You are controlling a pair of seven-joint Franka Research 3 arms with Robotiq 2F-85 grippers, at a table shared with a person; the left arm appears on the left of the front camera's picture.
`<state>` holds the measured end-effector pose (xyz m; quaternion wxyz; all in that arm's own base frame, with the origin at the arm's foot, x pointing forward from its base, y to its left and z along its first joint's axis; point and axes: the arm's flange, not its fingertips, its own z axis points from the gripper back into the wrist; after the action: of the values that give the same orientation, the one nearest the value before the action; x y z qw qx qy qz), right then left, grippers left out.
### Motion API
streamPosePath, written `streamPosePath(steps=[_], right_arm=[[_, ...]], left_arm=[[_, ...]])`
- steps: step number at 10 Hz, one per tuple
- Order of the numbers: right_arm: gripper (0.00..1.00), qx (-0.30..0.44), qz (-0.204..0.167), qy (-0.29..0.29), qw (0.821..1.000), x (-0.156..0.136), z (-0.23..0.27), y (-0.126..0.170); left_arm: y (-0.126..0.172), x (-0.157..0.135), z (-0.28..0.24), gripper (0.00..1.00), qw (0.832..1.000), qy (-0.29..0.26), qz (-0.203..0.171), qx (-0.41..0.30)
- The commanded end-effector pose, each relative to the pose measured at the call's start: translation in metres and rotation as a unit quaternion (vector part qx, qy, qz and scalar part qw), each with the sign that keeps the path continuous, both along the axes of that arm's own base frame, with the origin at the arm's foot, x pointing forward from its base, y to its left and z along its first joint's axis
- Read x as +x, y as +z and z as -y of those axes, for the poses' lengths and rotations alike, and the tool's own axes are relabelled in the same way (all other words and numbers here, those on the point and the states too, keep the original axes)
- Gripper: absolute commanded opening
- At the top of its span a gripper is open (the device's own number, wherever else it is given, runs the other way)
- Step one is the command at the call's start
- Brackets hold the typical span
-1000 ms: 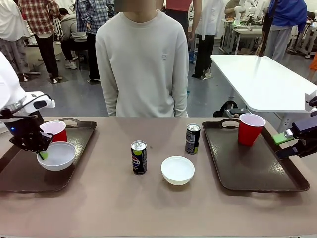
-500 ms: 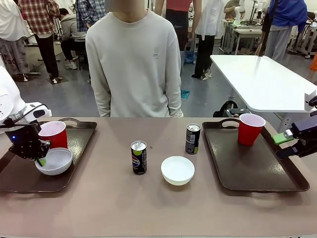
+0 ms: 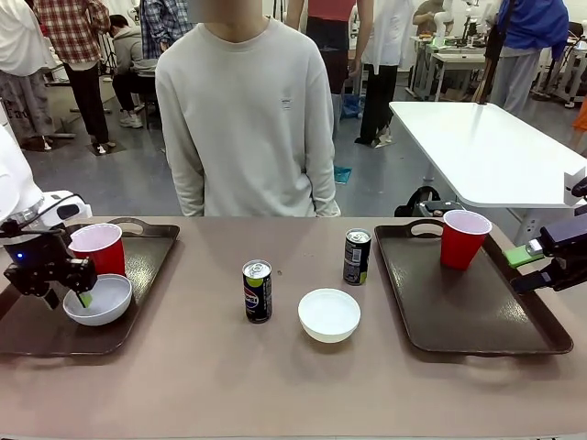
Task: Prepare tableware on both trays.
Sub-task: Pick up a Picnic Bowl from the table and place it on a Handle tray.
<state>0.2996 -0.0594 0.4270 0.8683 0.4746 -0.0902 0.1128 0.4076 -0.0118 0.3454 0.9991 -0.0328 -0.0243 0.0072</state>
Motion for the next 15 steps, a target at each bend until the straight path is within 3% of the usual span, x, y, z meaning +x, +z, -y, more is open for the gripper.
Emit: streamPosePath(steps=[1, 2, 4, 6, 8, 11, 12, 13, 14, 15], right_arm=[[1.00, 0.008, 0.004, 0.002, 1.000, 0.001, 0.000, 0.000], [1.00, 0.008, 0.004, 0.002, 1.000, 0.001, 0.000, 0.000], [1.00, 0.008, 0.004, 0.002, 1.000, 0.001, 0.000, 0.000], [1.00, 0.008, 0.004, 0.002, 1.000, 0.001, 0.000, 0.000], [1.00, 0.008, 0.004, 0.002, 1.000, 0.001, 0.000, 0.000], [1.00, 0.008, 0.004, 0.002, 1.000, 0.001, 0.000, 0.000], [1.00, 0.008, 0.004, 0.002, 1.000, 0.001, 0.000, 0.000], [1.00, 0.008, 0.004, 0.002, 1.000, 0.001, 0.000, 0.000], [1.00, 0.008, 0.004, 0.002, 1.000, 0.001, 0.000, 0.000], [1.00, 0.000, 0.000, 0.000, 1.000, 0.000, 0.000, 0.000]], left_arm=[[0.006, -0.085, 0.001, 1.00, 1.000, -0.014, 0.017, -0.010], [0.020, -0.093, 0.000, 0.74, 0.999, -0.025, 0.025, -0.032], [0.053, -0.112, -0.002, 0.94, 0.990, -0.059, 0.042, -0.118], [0.075, -0.127, -0.008, 0.92, 0.963, -0.108, 0.050, -0.242], [0.077, -0.127, -0.026, 0.92, 0.934, -0.109, 0.060, -0.336], [0.045, -0.117, -0.061, 0.92, 0.836, -0.111, 0.083, -0.531], [0.037, -0.112, -0.066, 0.92, 0.814, -0.099, 0.092, -0.565], [0.034, -0.104, -0.061, 0.92, 0.805, -0.097, 0.098, -0.577], [0.032, -0.098, -0.061, 0.92, 0.813, -0.084, 0.089, -0.569], [0.033, -0.093, -0.059, 0.92, 0.831, -0.065, 0.080, -0.547]])
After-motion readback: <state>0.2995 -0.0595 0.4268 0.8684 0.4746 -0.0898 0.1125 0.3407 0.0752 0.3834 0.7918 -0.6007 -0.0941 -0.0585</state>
